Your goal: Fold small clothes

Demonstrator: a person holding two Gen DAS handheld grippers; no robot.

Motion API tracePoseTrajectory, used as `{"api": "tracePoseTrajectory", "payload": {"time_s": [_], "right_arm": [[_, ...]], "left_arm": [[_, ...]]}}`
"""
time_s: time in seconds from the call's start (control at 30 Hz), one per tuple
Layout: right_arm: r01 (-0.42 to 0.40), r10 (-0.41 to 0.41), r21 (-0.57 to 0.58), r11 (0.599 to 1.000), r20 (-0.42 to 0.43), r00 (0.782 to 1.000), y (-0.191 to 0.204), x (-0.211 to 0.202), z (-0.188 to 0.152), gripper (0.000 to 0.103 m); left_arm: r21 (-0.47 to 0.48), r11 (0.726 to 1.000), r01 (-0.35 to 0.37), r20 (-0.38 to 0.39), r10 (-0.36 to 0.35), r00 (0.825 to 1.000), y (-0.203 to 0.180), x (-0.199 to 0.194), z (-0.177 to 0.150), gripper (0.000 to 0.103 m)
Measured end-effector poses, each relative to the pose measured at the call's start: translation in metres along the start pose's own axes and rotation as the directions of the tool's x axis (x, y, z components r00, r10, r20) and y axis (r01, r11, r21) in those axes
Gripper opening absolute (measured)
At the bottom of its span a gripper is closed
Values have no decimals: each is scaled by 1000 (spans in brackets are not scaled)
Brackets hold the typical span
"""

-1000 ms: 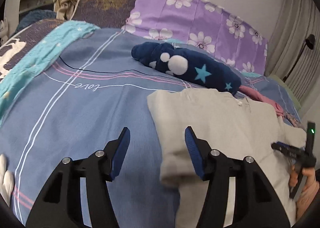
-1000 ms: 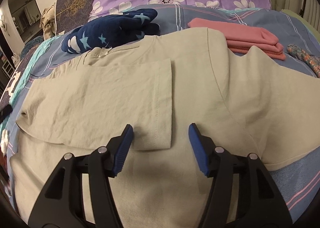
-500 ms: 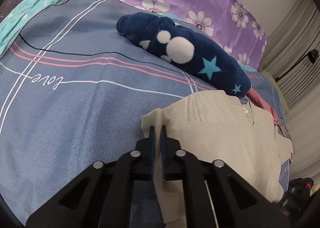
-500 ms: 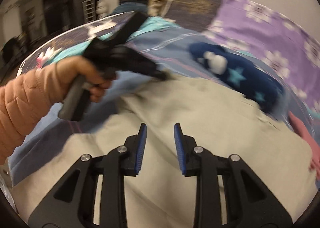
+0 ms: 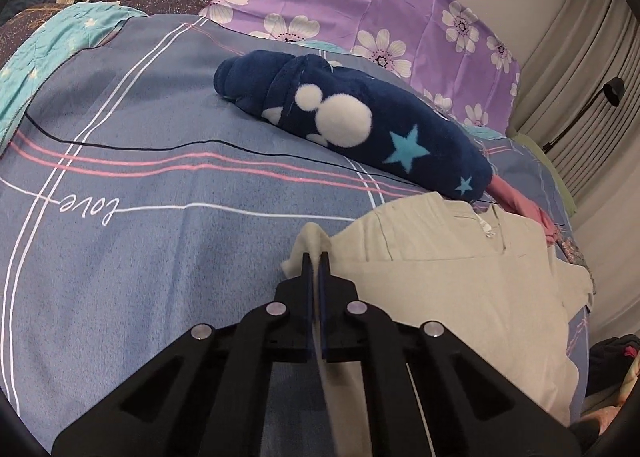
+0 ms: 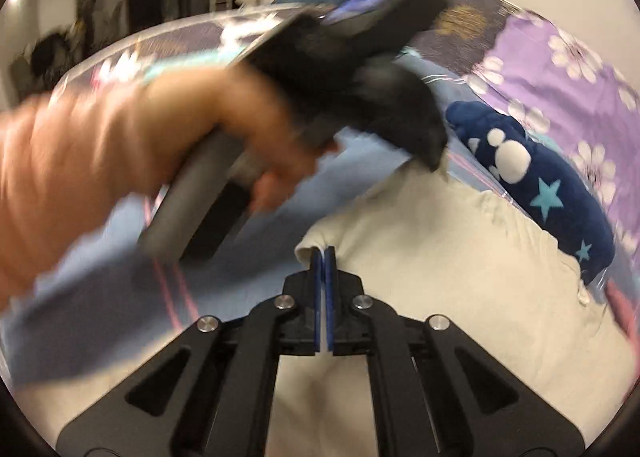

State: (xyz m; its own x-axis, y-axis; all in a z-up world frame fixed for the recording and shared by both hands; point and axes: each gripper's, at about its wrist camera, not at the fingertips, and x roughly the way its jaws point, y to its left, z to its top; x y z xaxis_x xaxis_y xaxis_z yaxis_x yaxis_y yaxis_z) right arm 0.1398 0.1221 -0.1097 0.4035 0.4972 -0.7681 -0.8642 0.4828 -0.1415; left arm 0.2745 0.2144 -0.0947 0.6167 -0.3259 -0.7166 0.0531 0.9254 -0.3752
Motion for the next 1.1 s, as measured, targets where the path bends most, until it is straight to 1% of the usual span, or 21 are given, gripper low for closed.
{"api": "tracePoseTrajectory", "payload": {"time_s": [0.03,0.1,0.2,0.27,0.33,0.37,0.4,0.47,0.53,0.6,0.67,0.73,0.77,0.83,0.87,0.9,0.93,0.97,1.0,1.03,1.1], "right_arm": [[-41,42,8,999,-37,998,1,3,-8,0],[-62,63,41,997,-22,998,-4,-7,-23,0],[-109,109,202,973,13,994,-34,-39,-51,0],[-89,79,330,940,43,996,-67,-67,-79,2],[-36,14,490,871,48,999,-114,-97,-117,9],[-13,-11,539,842,41,999,-129,-105,-129,12],[27,-54,613,790,25,998,-154,-117,-149,15],[118,-150,759,641,-28,988,-203,-138,-193,16],[122,-166,859,497,-43,985,-241,-151,-229,17],[72,-139,905,419,-15,990,-260,-155,-250,27],[53,-130,913,405,0,992,-261,-155,-256,37],[46,-120,909,415,4,993,-265,-145,-253,38],[41,-119,905,423,10,993,-266,-141,-251,40],[29,-114,893,449,25,993,-267,-130,-240,55],[29,-115,885,465,28,993,-266,-127,-234,58],[39,-118,876,481,21,993,-267,-122,-228,61],[70,-130,858,509,-4,992,-266,-115,-221,60],[121,-154,827,549,-42,987,-260,-110,-213,38],[172,-178,799,577,-82,981,-258,-106,-207,7],[178,-192,796,579,-80,978,-256,-110,-203,7],[152,-241,801,578,-10,970,-252,-135,-197,7]], "left_arm": [[7,1000,-9,1,9,1000,-2,2,2,2],[35,999,-29,16,28,999,-6,1,3,2],[71,997,-40,54,36,998,-10,-12,-1,4],[83,994,-74,59,69,996,-11,-22,-6,9],[93,992,-86,67,80,995,-10,-36,-15,30],[99,991,-88,75,80,994,-11,-45,-21,37],[107,990,-88,82,79,993,-14,-53,-28,43],[139,987,-80,86,69,994,-23,-63,-41,46],[185,979,-82,104,63,993,-41,-72,-55,53],[240,970,-52,116,24,993,-64,-76,-70,54],[273,962,-7,98,-20,995,-82,-72,-80,58],[327,945,5,48,-22,999,-100,-56,-92,63],[361,932,-31,15,27,1000,-107,-41,-99,63],[394,913,-110,-45,139,989,-112,-11,-110,64],[404,904,-137,-12,155,988,-115,-8,-113,70],[404,904,-140,-12,159,987,-116,-8,-112,70],[384,913,-135,-15,152,988,-114,-10,-109,70],[364,922,-129,-18,145,989,-112,-11,-107,70],[339,932,-126,-18,140,990,-109,-14,-106,70],[328,935,-134,-13,146,989,-107,-18,-105,70],[300,939,-168,32,167,986,-102,-34,-103,70]]}}
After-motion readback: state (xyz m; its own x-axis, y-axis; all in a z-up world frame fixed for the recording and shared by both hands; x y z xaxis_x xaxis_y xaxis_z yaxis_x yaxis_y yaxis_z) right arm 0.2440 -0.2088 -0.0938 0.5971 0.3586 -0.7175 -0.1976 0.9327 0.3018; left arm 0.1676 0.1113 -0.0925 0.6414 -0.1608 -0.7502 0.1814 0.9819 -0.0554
